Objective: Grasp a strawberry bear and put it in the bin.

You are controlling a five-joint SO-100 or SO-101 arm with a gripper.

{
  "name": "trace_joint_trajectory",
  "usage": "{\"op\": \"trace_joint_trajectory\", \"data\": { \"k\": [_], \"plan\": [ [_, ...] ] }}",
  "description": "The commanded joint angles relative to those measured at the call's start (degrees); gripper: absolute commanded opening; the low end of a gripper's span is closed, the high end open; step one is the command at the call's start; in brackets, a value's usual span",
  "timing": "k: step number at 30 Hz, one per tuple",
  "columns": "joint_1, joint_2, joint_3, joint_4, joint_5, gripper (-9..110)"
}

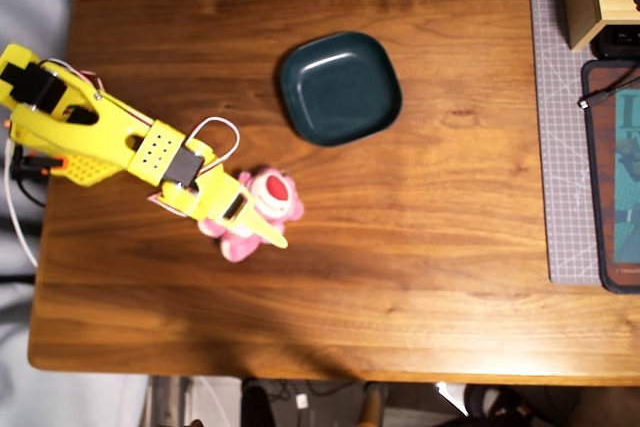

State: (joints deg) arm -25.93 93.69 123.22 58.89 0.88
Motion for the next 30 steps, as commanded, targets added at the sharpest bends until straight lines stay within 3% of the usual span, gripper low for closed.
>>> {"op": "trace_joint_trajectory", "data": {
  "k": [1, 8, 12, 14, 24, 28, 30],
  "plan": [
    [-0.3, 0.9, 0.1, 0.4, -0.6, 60],
    [-1.1, 0.9, 1.8, 0.4, -0.6, 57],
    [-1.1, 0.7, 2.2, 0.4, -0.7, 32],
    [-1.0, 0.5, 2.3, 0.3, -0.8, 26],
    [-0.9, 0.5, 2.3, 0.3, -0.8, 31],
    [-0.4, 0.4, 2.5, 0.2, -0.8, 4],
    [-0.3, 0.4, 2.6, 0.1, -0.8, 0]
  ]
}}
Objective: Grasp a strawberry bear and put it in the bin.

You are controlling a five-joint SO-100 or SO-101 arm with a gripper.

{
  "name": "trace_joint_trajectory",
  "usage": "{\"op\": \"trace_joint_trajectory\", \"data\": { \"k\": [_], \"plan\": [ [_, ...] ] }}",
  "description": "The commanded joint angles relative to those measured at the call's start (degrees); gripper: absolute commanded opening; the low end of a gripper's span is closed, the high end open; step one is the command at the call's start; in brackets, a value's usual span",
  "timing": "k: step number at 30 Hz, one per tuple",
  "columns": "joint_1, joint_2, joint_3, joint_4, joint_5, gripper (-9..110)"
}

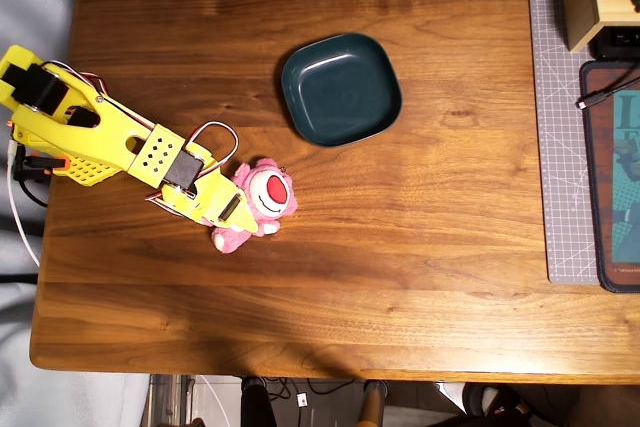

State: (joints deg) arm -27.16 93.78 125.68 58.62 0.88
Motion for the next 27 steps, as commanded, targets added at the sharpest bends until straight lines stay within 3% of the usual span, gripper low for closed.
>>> {"op": "trace_joint_trajectory", "data": {
  "k": [1, 11, 20, 27],
  "plan": [
    [1.4, 0.4, 0.3, 0.3, -0.8, 0],
    [5.6, 2.7, 1.7, -1.6, 0.1, 0],
    [30.7, 34.0, -2.3, 6.2, 4.6, 0],
    [39.9, 31.8, -16.9, 9.7, 5.8, 0]
  ]
}}
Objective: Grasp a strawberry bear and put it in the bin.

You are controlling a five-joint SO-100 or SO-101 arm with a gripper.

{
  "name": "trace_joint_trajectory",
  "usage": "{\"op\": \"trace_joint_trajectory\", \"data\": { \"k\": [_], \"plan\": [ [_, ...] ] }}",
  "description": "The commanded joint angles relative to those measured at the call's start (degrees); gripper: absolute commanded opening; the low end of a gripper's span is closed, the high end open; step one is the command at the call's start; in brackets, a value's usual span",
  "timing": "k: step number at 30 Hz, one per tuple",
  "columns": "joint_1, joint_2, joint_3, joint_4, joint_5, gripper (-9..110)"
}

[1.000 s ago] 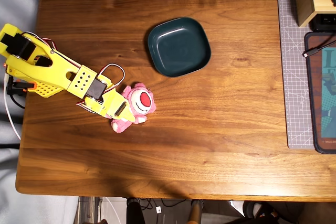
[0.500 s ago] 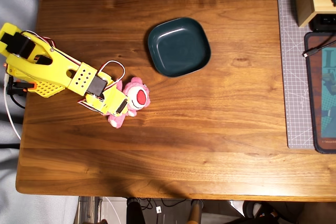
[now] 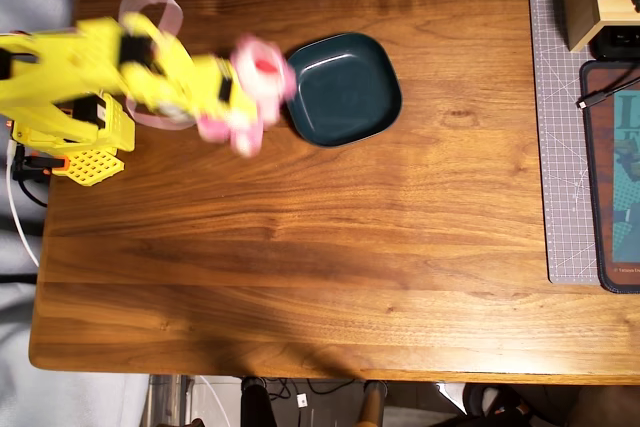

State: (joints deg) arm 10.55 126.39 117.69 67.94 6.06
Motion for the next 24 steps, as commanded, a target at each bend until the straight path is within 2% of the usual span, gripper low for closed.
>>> {"op": "trace_joint_trajectory", "data": {
  "k": [1, 13, 17, 24],
  "plan": [
    [2.0, -2.5, -10.7, 0.3, 0.6, 0],
    [-6.1, -23.9, -27.6, -6.9, -2.6, 0],
    [-3.9, -32.2, -31.8, -6.8, -2.7, 0],
    [3.8, -35.8, -31.9, -10.5, -1.8, 0]
  ]
}}
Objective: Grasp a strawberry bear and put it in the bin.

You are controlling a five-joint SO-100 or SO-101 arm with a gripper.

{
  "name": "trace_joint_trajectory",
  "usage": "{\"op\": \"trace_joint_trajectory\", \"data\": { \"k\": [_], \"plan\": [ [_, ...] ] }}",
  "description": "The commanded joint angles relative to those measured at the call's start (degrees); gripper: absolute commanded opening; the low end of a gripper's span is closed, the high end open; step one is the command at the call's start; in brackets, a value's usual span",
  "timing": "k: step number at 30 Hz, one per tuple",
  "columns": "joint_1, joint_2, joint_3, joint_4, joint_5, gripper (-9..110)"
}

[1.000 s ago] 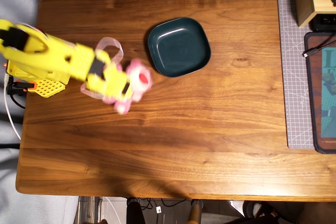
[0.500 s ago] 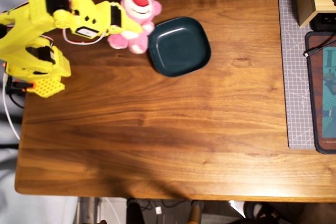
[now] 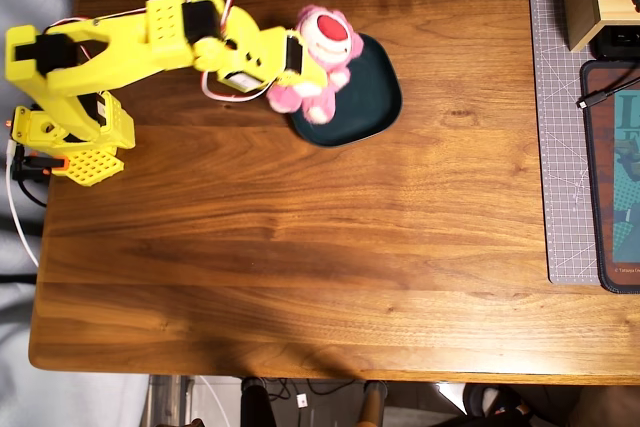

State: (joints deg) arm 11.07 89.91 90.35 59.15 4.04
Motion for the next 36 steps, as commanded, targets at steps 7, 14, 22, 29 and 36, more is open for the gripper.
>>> {"op": "trace_joint_trajectory", "data": {
  "k": [7, 14, 22, 29, 36],
  "plan": [
    [2.2, 0.7, -5.0, -1.9, -0.5, 0],
    [-0.4, -2.1, -8.5, -4.4, -0.8, 0],
    [-1.3, -7.1, -14.2, -4.4, -1.0, 0],
    [-0.9, -7.7, -12.7, -4.4, -1.0, 5],
    [-0.2, -8.2, -12.0, -4.4, -1.0, 20]
  ]
}}
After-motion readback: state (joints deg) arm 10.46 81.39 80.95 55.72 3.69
